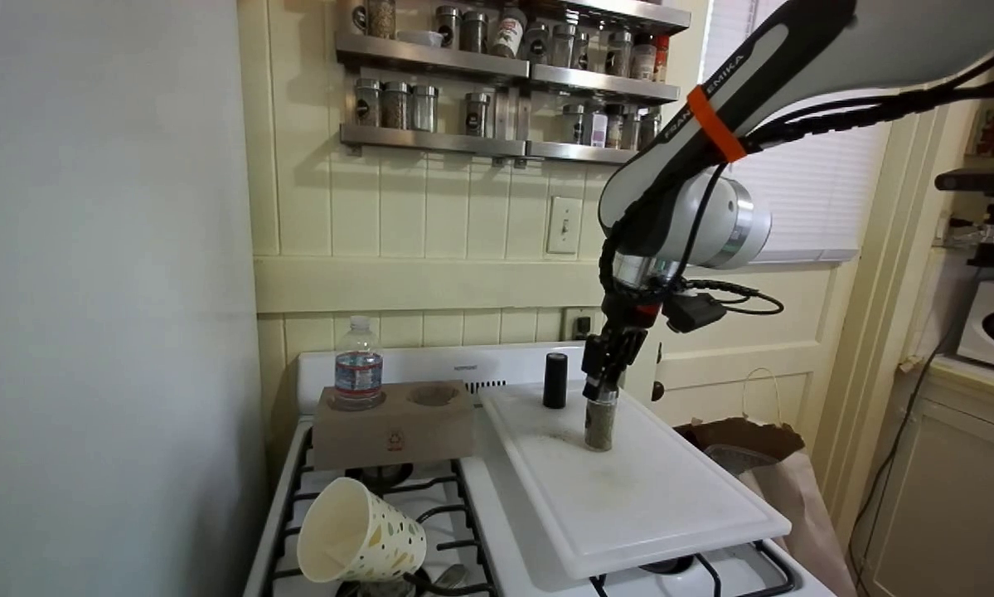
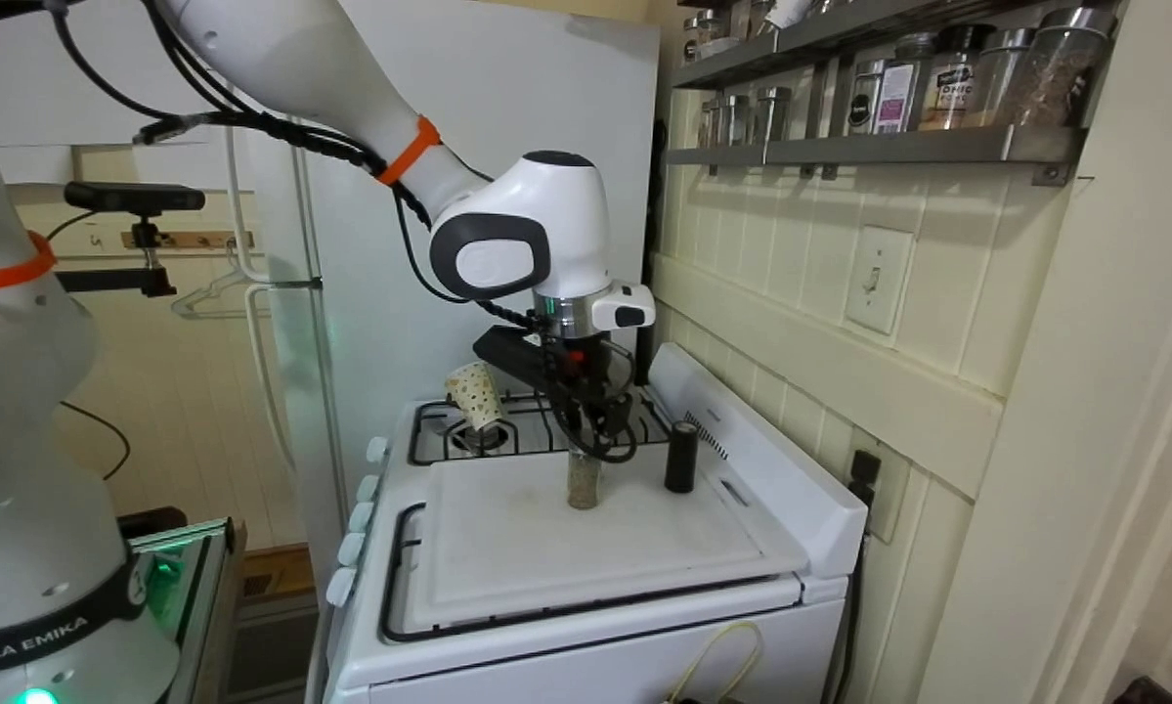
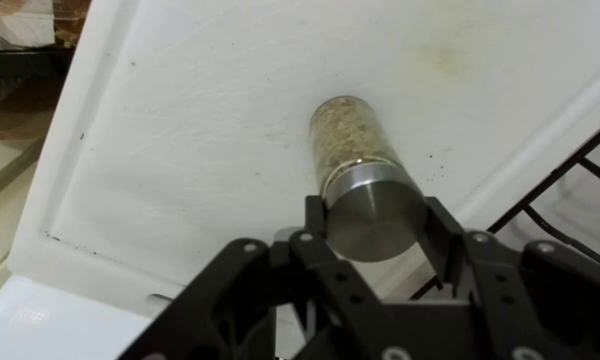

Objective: Uncover the silver lid of the salt cellar

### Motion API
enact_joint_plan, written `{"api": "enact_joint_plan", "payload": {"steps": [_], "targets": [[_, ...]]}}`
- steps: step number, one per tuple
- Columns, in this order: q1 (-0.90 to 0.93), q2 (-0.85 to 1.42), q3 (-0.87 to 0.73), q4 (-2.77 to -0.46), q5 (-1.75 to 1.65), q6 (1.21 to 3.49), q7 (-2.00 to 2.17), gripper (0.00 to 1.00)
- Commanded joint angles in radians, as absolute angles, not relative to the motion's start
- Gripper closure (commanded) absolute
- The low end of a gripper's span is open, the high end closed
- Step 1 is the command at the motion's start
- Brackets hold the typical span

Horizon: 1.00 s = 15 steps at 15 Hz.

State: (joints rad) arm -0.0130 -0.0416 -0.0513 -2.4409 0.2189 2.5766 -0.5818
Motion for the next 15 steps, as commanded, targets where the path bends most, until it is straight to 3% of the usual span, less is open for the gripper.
{"api": "enact_joint_plan", "payload": {"steps": [1, 15], "targets": [[-0.004, -0.039, -0.052, -2.46, 0.295, 2.584, -0.72, 0.75], [-0.013, -0.031, -0.057, -2.444, 0.252, 2.526, -1.179, 0.75]]}}
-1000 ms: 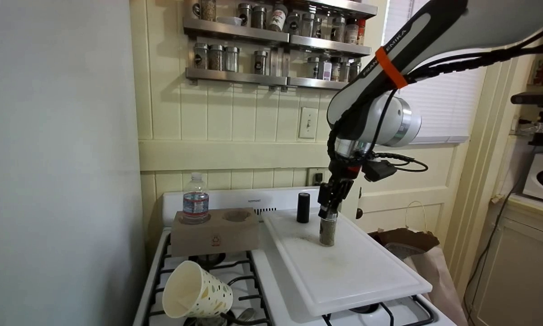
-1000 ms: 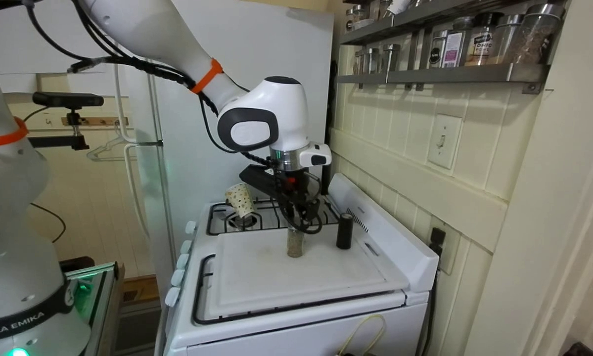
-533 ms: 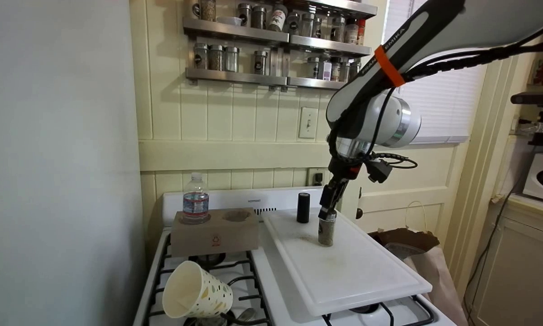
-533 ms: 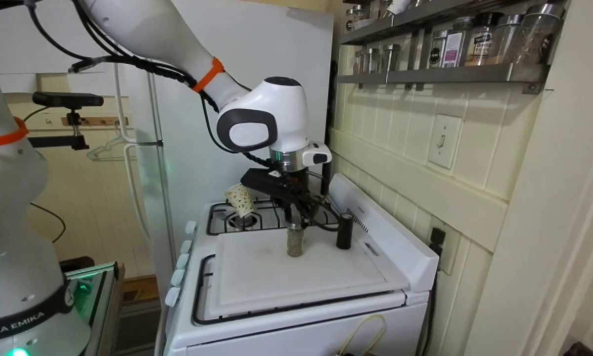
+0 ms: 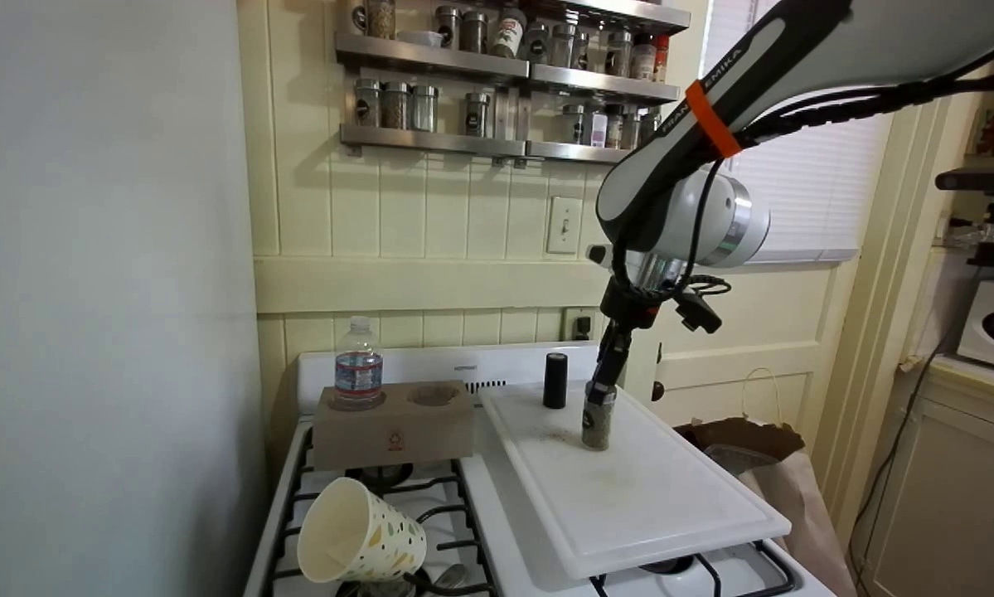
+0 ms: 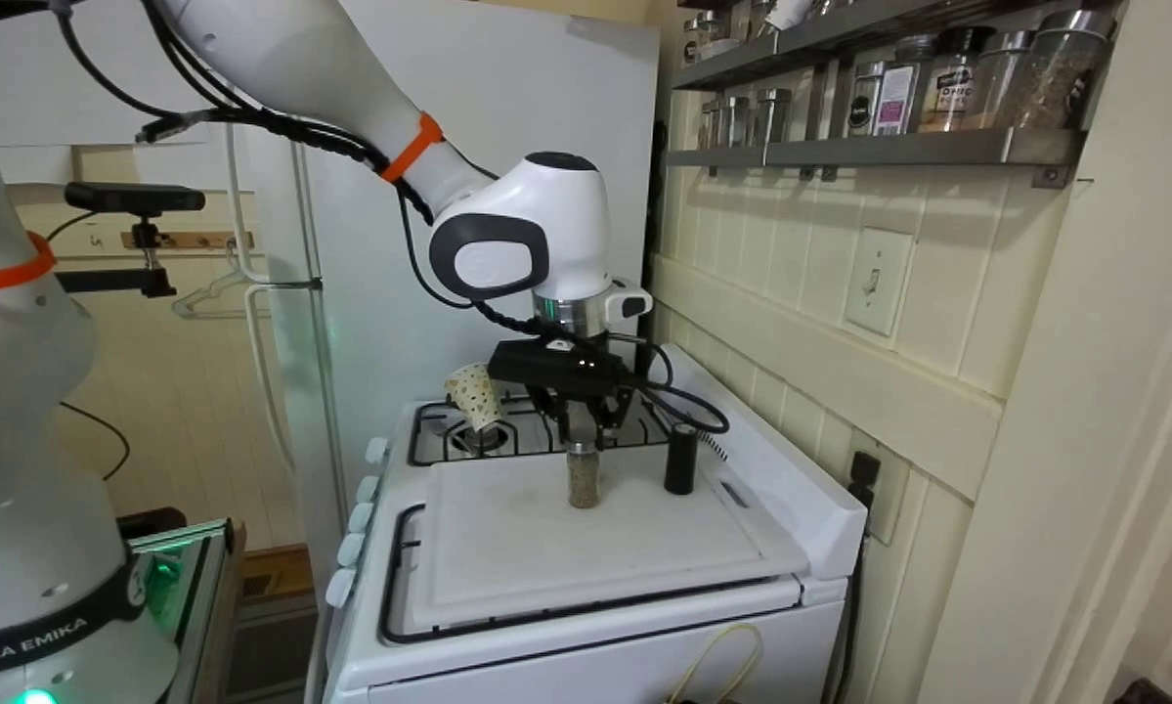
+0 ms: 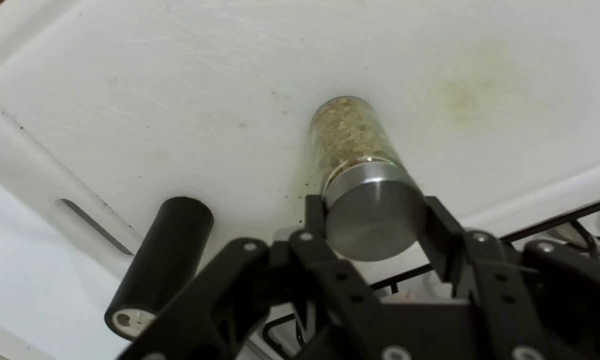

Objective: Uncover the silver lid of the salt cellar

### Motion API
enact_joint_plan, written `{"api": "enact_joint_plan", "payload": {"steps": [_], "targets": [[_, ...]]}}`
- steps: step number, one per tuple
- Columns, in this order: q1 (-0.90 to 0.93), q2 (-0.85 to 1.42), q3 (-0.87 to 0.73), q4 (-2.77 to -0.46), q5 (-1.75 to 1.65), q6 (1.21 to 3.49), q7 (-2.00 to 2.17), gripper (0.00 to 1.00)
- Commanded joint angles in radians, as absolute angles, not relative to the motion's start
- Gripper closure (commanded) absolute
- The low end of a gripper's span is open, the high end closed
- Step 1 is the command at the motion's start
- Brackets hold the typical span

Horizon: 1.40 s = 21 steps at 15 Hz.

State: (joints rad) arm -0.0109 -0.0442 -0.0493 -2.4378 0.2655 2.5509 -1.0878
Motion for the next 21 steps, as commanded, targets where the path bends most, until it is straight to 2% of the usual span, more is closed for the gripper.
{"api": "enact_joint_plan", "payload": {"steps": [1, 4, 10, 21], "targets": [[-0.014, -0.03, -0.058, -2.442, 0.248, 2.523, -1.202, 0.75], [-0.017, -0.036, -0.06, -2.438, 0.258, 2.523, -1.237, 0.75], [-0.036, -0.055, -0.078, -2.385, 0.315, 2.367, -1.095, 0.75], [-0.045, -0.023, -0.066, -2.339, 0.158, 2.418, -0.571, 0.75]]}}
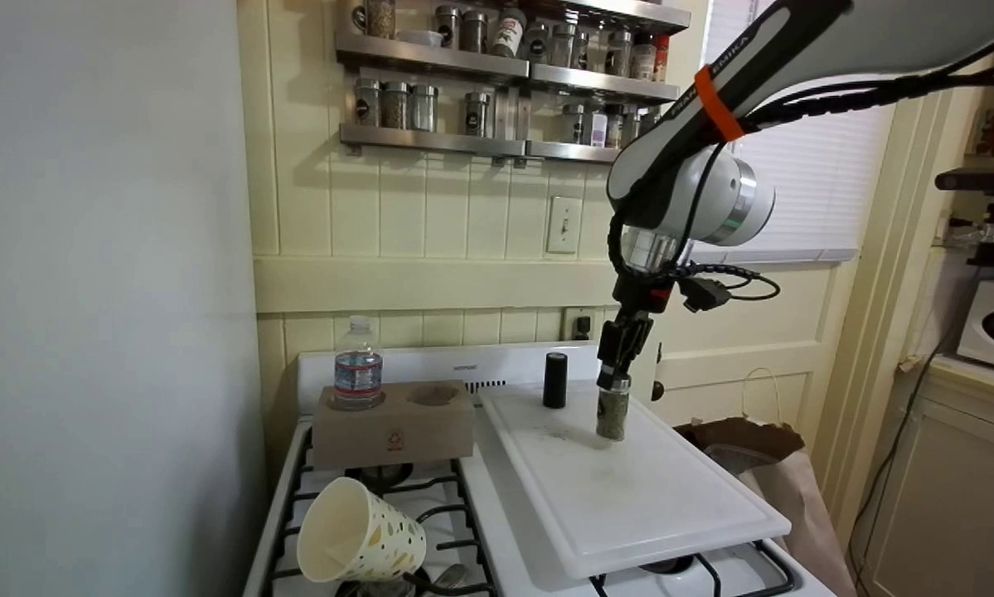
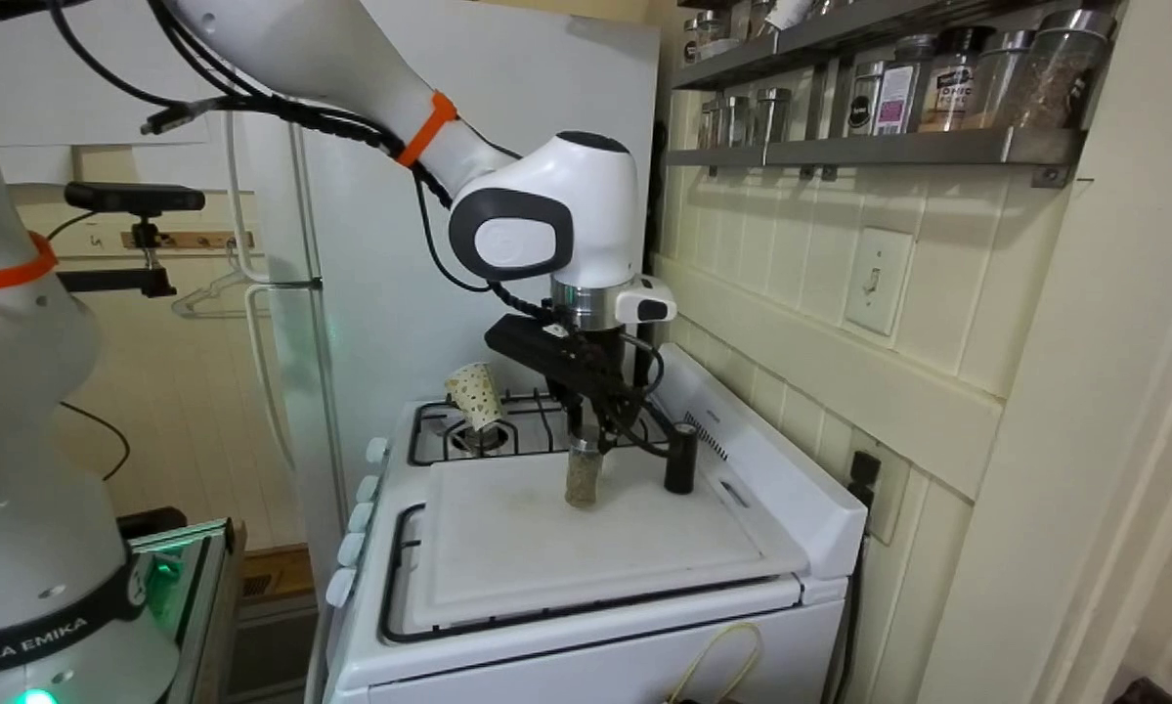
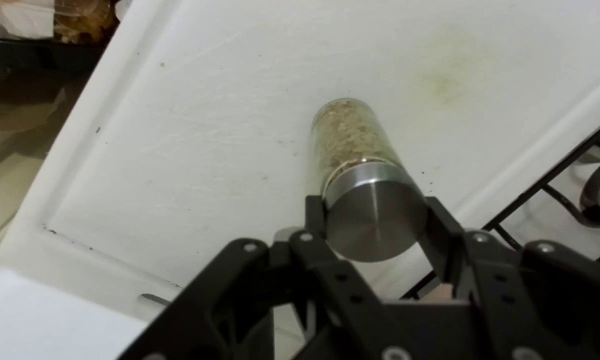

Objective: Uncover the silver lid of the salt cellar

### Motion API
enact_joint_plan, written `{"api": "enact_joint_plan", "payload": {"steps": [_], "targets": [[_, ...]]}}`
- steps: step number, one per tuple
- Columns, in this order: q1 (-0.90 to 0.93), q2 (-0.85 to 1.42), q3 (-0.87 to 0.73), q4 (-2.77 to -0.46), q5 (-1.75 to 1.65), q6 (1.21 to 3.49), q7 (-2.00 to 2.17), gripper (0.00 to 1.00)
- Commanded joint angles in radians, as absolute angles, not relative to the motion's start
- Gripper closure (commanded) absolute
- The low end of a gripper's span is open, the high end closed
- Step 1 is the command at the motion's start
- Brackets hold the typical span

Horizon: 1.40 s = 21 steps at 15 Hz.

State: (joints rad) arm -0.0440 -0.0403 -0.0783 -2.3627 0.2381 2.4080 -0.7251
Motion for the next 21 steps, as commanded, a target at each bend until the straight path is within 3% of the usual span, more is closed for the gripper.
{"api": "enact_joint_plan", "payload": {"steps": [1, 15, 17, 19, 21], "targets": [[-0.045, -0.018, -0.064, -2.335, 0.123, 2.422, -0.514, 0.75], [-0.037, 0.046, -0.036, -2.323, 0.034, 2.586, -0.26, 0.75], [-0.038, 0.048, -0.033, -2.325, 0.049, 2.593, -0.274, 0.25], [-0.039, 0.047, -0.031, -2.324, 0.049, 2.592, -0.277, 0.2], [-0.04, 0.044, -0.031, -2.324, 0.051, 2.592, -0.281, 0.05]]}}
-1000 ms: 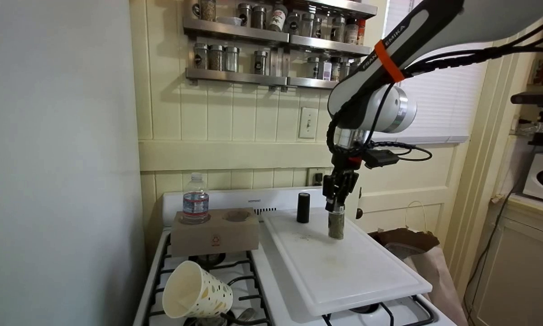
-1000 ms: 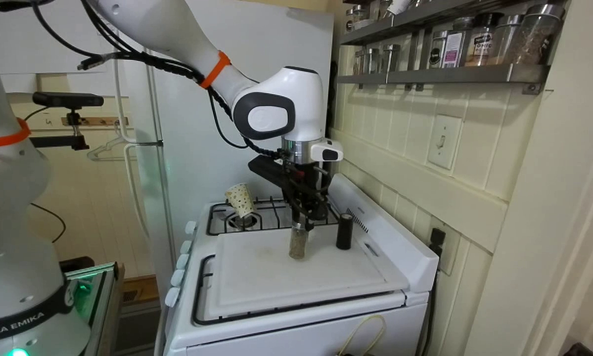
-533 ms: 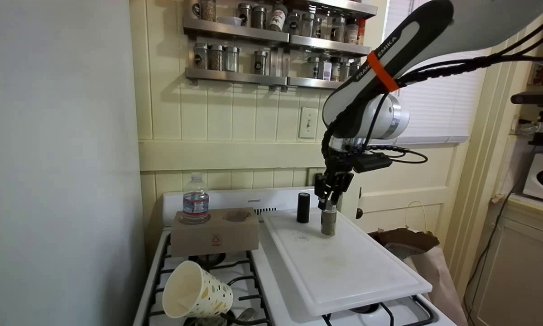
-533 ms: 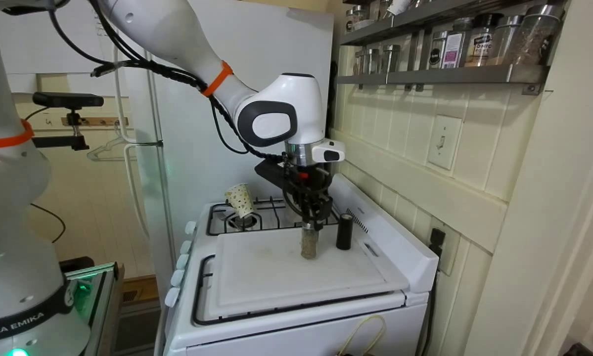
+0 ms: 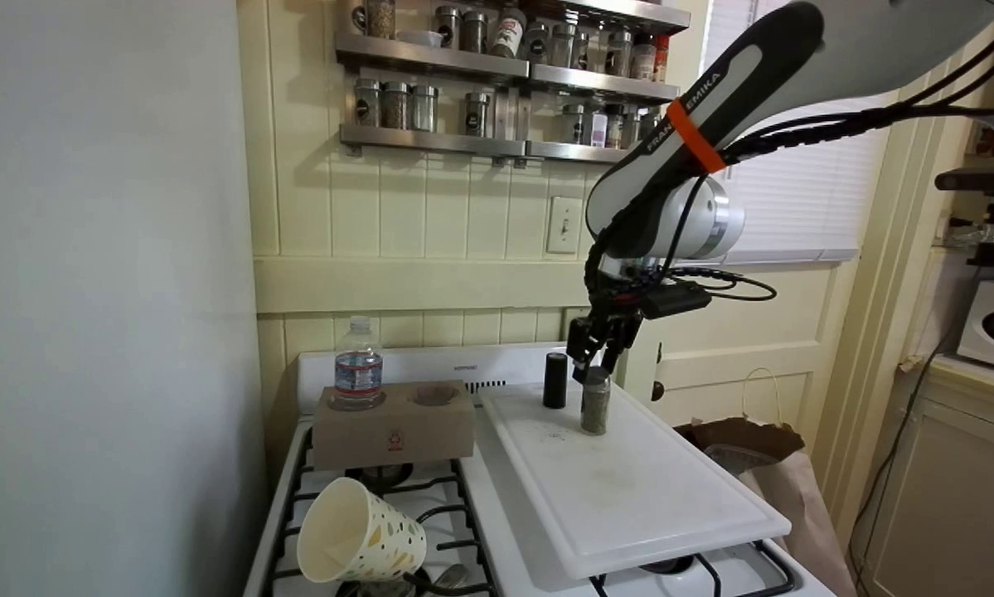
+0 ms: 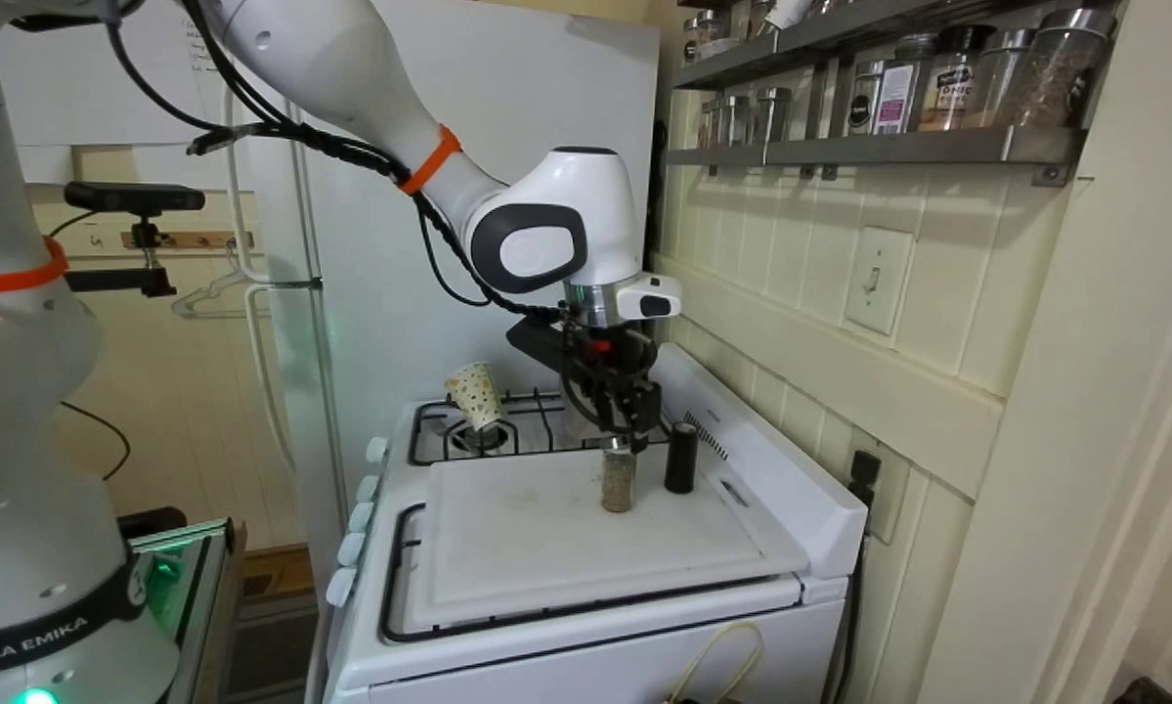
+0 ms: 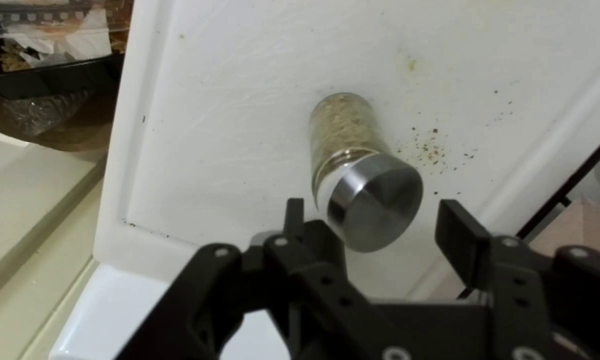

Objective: Uncover the silver lid of the salt cellar

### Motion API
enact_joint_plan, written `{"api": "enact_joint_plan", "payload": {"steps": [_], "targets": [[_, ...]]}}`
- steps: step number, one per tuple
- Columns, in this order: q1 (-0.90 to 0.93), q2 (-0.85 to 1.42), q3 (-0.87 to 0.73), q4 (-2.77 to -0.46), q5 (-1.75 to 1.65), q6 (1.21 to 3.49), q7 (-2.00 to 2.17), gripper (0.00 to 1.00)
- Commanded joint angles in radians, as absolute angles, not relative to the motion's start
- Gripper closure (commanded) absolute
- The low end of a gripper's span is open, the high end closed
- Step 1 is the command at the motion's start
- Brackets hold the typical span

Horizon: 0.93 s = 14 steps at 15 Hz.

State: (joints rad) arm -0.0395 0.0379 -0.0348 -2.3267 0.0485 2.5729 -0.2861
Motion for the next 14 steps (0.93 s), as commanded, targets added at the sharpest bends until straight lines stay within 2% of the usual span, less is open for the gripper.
{"api": "enact_joint_plan", "payload": {"steps": [1, 3, 4, 8, 9, 10, 11, 13, 14], "targets": [[-0.04, 0.043, -0.031, -2.324, 0.051, 2.59, -0.281, 0.06], [-0.04, 0.041, -0.032, -2.322, 0.049, 2.588, -0.281, 0.1], [-0.041, 0.041, -0.032, -2.321, 0.048, 2.586, -0.282, 0.2], [-0.037, 0.031, -0.03, -2.313, 0.013, 2.556, -0.269, 0.37], [-0.033, 0.025, -0.03, -2.307, -0.025, 2.542, -0.251, 0.35], [-0.031, 0.02, -0.028, -2.303, -0.048, 2.532, -0.247, 0.37], [-0.029, 0.016, -0.026, -2.298, -0.072, 2.52, -0.243, 0.33], [-0.026, 0.009, -0.022, -2.288, -0.116, 2.482, -0.233, 0.34], [-0.025, 0.007, -0.018, -2.285, -0.125, 2.461, -0.235, 0.37]]}}
